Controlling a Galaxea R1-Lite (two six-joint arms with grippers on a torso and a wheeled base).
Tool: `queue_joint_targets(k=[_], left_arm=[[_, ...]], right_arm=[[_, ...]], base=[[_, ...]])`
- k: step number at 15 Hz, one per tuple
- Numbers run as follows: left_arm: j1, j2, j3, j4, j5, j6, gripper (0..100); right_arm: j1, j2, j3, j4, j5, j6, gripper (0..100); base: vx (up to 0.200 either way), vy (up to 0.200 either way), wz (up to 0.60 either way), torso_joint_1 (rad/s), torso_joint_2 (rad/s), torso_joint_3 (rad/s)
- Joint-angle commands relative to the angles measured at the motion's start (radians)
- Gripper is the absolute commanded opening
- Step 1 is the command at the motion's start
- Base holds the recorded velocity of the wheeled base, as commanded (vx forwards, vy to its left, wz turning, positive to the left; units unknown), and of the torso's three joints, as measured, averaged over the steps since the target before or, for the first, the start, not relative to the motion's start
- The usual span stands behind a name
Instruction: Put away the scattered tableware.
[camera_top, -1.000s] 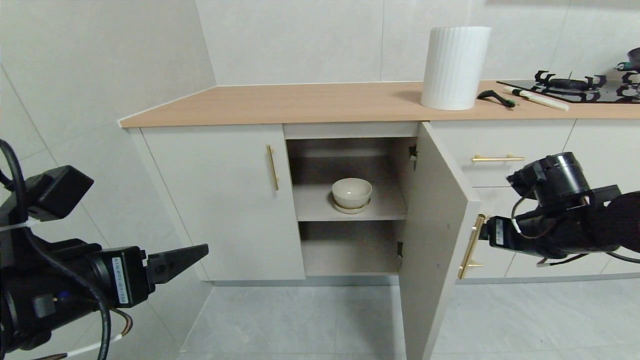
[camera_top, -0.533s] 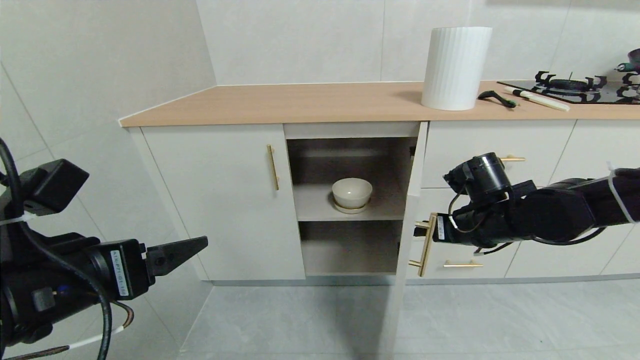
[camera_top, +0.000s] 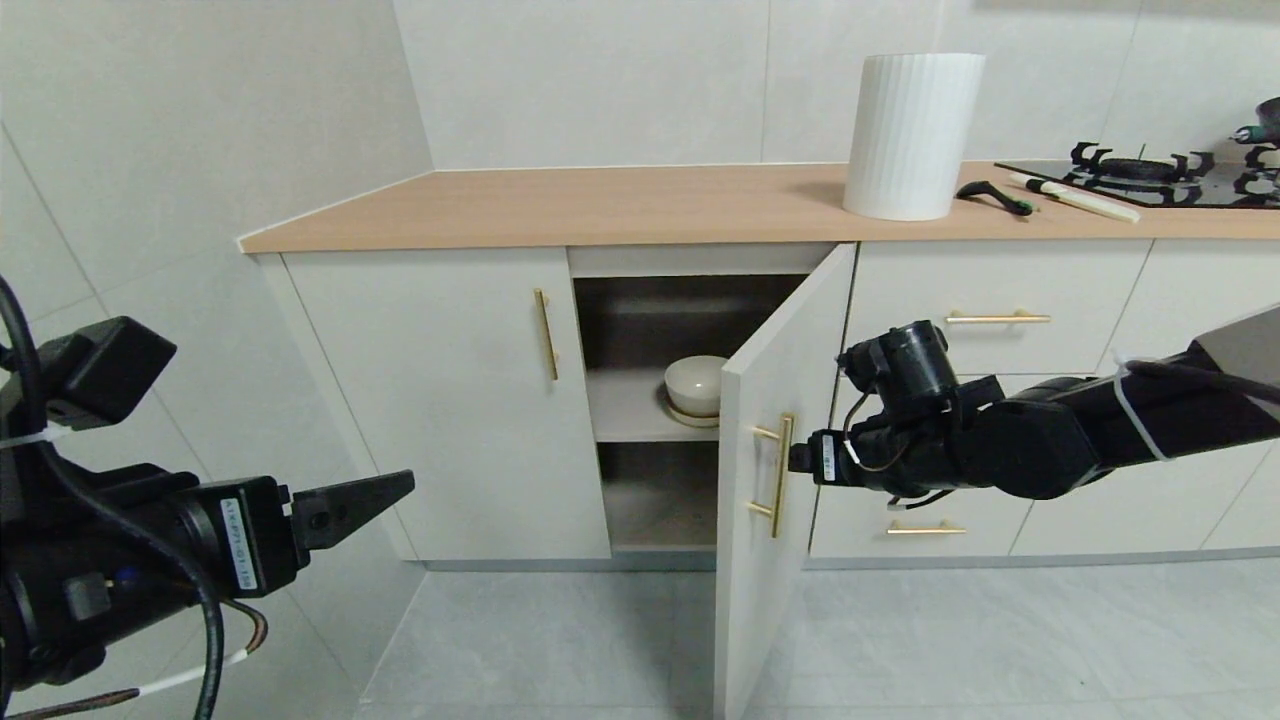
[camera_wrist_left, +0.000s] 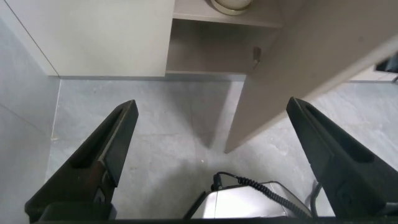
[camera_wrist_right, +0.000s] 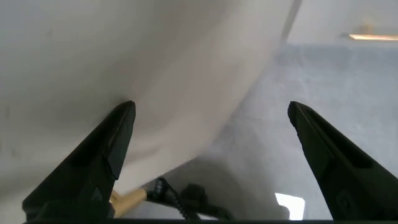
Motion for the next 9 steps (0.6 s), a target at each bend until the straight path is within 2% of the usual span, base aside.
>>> queue_joint_targets(k=[1,9], left_arm=[[0.000,0.001,-0.001,0.000,-0.001,0.000,100],[0.000,0.010,0.002,0.001,-0.001,0.000,100]], right_arm=[[0.003,0.050,0.000,-0.024,-0.002,0.001,100],[0.003,0.079,0.000,-0.113,-0.003,0.036,100]], base=[[0.000,0.000,0.00,0.000,0.00,0.000],[0.000,0.000,0.00,0.000,0.00,0.000]])
